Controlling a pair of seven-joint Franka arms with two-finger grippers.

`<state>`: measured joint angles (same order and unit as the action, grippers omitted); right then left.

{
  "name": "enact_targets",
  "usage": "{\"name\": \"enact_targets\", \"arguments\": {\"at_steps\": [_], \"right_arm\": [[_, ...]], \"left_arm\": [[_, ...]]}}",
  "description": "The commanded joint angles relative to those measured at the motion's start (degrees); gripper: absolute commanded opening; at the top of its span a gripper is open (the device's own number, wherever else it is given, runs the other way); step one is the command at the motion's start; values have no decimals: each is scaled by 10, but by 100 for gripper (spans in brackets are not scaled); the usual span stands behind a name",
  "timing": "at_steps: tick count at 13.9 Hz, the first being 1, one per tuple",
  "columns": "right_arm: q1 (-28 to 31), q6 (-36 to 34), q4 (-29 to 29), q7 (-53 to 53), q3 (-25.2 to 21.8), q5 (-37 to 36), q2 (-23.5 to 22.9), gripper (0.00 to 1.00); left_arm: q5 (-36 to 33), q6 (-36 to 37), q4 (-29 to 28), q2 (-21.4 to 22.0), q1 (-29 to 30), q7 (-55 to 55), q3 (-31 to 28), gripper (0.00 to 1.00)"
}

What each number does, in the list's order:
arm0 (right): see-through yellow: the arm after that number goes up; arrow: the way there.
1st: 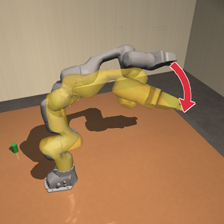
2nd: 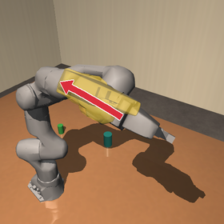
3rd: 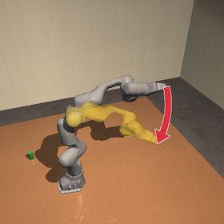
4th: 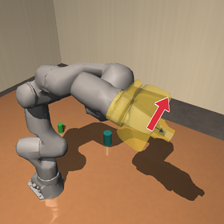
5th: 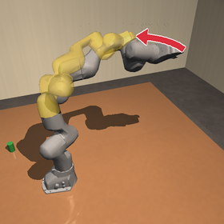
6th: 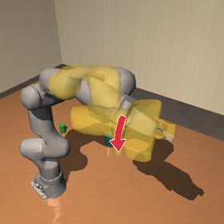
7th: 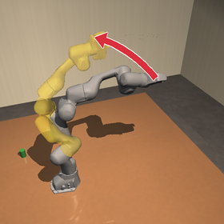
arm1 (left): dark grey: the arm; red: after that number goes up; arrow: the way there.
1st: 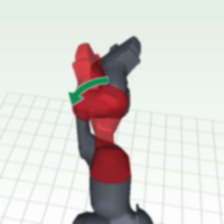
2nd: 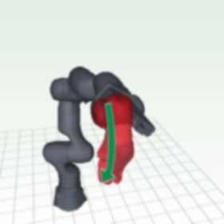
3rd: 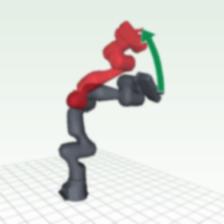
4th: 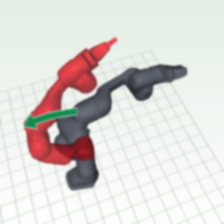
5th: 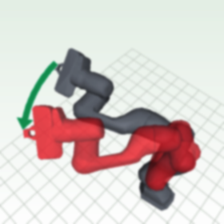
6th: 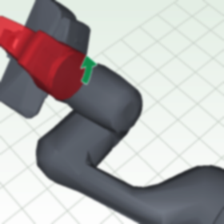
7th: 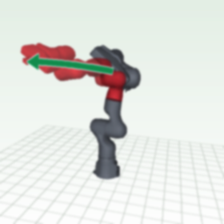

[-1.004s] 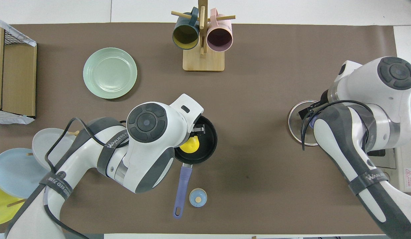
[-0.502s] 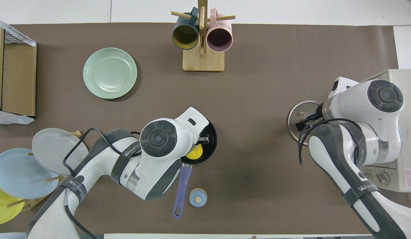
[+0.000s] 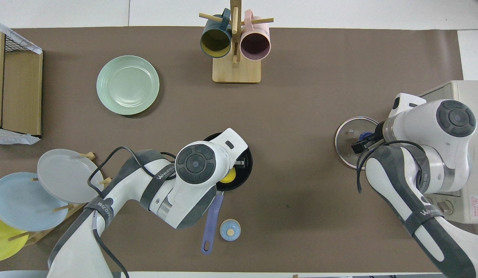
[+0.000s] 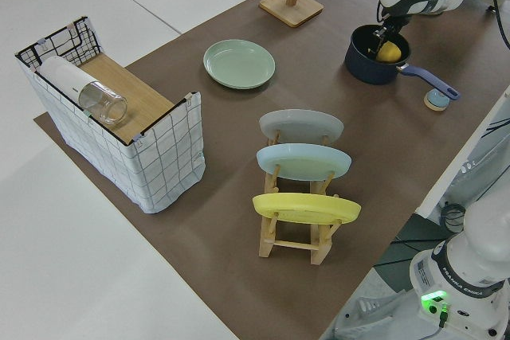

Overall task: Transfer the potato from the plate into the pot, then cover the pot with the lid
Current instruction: 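Lower the potato into the black pot and open the left gripper, then carry the glass lid toward the pot with the right gripper while the left gripper withdraws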

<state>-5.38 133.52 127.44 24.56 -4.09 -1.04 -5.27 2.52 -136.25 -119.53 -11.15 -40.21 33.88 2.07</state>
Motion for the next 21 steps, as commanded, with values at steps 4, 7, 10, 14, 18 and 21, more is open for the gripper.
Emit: {"name": "enact_targets", "arguments": {"at_steps": [4, 7, 10, 14, 18, 21], "right_arm": [[4, 21, 6, -15, 4, 5, -8, 91], [9, 20, 2, -15, 4, 8, -21, 91], [10, 16, -1, -15, 4, 9, -21, 75], [8, -8, -14, -16, 5, 10, -22, 39], [-2, -90, -75, -43, 8, 10, -28, 31], [-52, -177, -146, -104, 11, 10, -26, 26]], "left_arm": [[-19, -47, -22, -10, -22, -4, -10, 0], [-20, -45, -24, -10, -21, -28, -10, 0], [-20, -40, -22, -9, -16, -53, -10, 85], [-19, -13, -13, 2, -14, -54, -13, 100], [-11, 103, 55, 31, 22, -58, -13, 100], [20, 238, 156, 56, 62, -61, -15, 100]]}}
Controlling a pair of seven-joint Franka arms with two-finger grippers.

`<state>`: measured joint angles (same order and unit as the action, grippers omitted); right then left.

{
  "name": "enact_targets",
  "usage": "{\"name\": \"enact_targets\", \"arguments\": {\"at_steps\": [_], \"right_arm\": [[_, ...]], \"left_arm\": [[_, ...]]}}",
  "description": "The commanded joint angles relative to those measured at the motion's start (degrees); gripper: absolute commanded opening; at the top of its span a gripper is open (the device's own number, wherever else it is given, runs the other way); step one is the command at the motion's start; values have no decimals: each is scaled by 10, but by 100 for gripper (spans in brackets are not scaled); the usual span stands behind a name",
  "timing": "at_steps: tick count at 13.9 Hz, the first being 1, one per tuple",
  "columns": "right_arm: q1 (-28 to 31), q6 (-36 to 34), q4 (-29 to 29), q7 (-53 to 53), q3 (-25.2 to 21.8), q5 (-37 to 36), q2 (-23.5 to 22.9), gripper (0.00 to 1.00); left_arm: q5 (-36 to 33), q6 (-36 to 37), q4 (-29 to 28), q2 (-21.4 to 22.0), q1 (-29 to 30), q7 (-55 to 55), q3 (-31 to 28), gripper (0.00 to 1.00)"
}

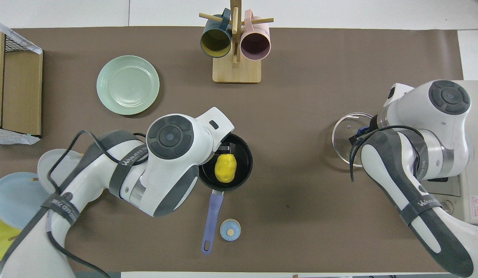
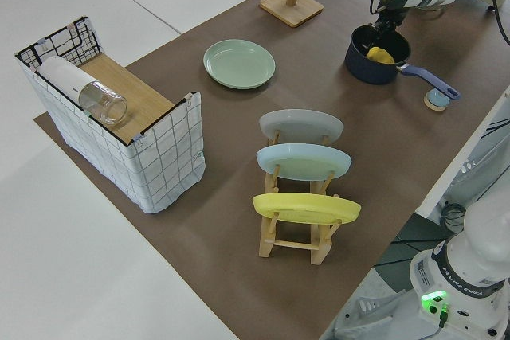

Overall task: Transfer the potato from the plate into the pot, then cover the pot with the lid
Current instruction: 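Carry the glass lid toward the pot with the right gripper while the left gripper withdraws, then lower the glass lid onto the pot with the right gripper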

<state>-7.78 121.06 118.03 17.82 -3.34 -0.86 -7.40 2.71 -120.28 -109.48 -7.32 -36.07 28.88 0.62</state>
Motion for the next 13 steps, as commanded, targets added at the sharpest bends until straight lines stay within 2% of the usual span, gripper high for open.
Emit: {"name": "enact_targets", "arguments": {"at_steps": [1, 2, 4, 7, 9, 11, 13], "right_arm": [[-60, -87, -81, -61, 4, 9, -4, 12], [-98, -132, -117, -110, 4, 9, -4, 0], [-143, -187, -176, -194, 4, 8, -6, 0], [-205, -172, -186, -306, 4, 10, -9, 0], [-238, -163, -198, -383, 4, 39, -11, 0], [-278, -151, -228, -437, 4, 43, -37, 0], [-311, -145, -243, -499, 4, 40, -49, 0]], "left_arm": [[20, 111, 83, 25, 45, -11, -2, 100], [20, 132, 99, 41, 72, -18, 1, 100], [20, 181, 118, 68, 111, -75, -4, 100], [19, 266, 141, 98, 217, -216, -5, 100], [14, 315, 161, 100, 282, -281, -4, 100], [-8, 326, 176, 99, 308, -298, -4, 100], [-35, 326, 194, 94, 309, -291, -4, 100]]}}
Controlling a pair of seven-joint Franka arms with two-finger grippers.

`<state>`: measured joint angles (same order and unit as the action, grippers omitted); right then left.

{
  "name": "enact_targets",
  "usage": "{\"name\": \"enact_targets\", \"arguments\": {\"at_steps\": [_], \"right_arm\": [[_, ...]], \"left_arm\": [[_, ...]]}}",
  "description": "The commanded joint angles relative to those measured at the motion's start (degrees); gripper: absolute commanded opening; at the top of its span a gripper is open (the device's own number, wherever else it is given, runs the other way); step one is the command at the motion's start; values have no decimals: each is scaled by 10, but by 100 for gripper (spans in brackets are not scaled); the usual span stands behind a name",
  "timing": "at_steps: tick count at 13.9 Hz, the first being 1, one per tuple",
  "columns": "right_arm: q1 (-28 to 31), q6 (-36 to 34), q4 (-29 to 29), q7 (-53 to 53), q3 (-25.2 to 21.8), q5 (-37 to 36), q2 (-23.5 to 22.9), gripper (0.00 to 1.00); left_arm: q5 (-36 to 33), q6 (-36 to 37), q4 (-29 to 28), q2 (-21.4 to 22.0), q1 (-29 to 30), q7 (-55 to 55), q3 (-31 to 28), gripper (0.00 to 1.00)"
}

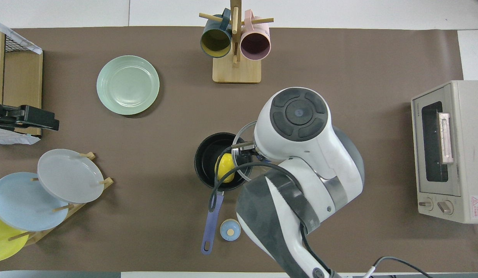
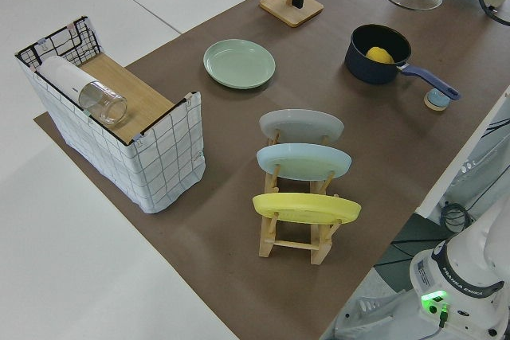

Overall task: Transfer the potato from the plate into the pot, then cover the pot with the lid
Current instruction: 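Lower the glass lid onto the pot with the right gripper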

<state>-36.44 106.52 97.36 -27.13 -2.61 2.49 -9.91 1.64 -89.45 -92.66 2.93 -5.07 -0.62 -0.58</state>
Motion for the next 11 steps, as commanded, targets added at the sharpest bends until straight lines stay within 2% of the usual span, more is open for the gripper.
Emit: {"name": "enact_targets", "arguments": {"at_steps": [1, 2, 6, 11], "right_arm": [[-44, -7, -65, -83, -3, 6, -45, 0], [-65, -9, -85, -102, -3, 2, -63, 0], [-92, 25, -82, -115, -3, -8, -97, 0], [-82, 55, -75, -108, -4, -13, -116, 0]], "left_arm": [[-25, 22, 36, -10, -1, 4, 8, 100], [-26, 27, 40, -9, 0, 4, 8, 100], [-24, 20, -4, 12, -3, 4, 8, 100], [-19, 24, -8, 9, -12, 9, 8, 100]]}}
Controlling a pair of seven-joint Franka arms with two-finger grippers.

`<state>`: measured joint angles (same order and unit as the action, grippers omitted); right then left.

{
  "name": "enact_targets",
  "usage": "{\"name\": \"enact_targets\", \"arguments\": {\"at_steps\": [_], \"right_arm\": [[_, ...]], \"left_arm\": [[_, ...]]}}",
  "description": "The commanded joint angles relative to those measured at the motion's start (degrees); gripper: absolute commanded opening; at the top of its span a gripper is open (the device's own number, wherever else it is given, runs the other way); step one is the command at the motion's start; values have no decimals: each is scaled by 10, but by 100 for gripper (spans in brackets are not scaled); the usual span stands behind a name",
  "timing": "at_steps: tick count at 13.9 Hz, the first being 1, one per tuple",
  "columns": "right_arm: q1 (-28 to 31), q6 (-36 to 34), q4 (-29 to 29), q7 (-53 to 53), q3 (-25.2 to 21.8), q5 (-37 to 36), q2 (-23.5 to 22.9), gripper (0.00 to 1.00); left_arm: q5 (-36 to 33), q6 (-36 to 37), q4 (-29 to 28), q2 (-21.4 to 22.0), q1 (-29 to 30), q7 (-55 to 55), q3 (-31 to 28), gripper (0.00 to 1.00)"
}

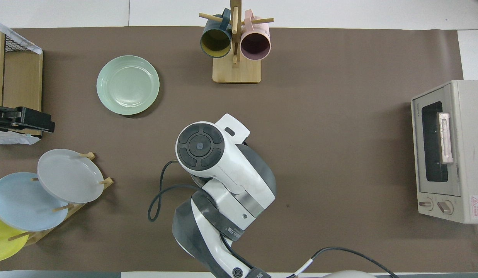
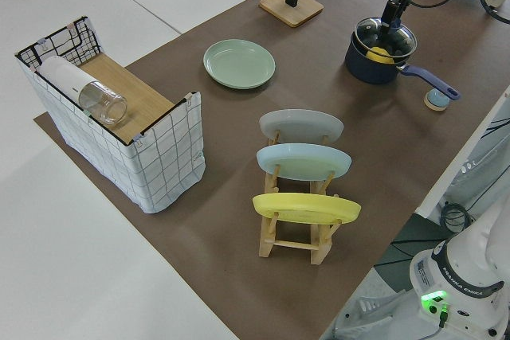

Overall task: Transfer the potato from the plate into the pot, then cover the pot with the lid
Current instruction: 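Lower the glass lid onto the pot with the right gripper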

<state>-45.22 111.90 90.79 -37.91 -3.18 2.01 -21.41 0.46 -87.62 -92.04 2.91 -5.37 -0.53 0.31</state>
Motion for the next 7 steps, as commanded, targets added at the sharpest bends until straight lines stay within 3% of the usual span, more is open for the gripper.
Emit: {"name": "enact_targets", "arguments": {"at_steps": [1, 7], "right_arm": [[8, 2, -6, 3, 2, -8, -1, 0], [7, 25, 24, 9, 2, -8, 6, 0]], "left_arm": [[-7, 6, -12, 8, -10, 14, -1, 100], [-7, -18, -20, 9, -17, 48, 0, 100]]}}
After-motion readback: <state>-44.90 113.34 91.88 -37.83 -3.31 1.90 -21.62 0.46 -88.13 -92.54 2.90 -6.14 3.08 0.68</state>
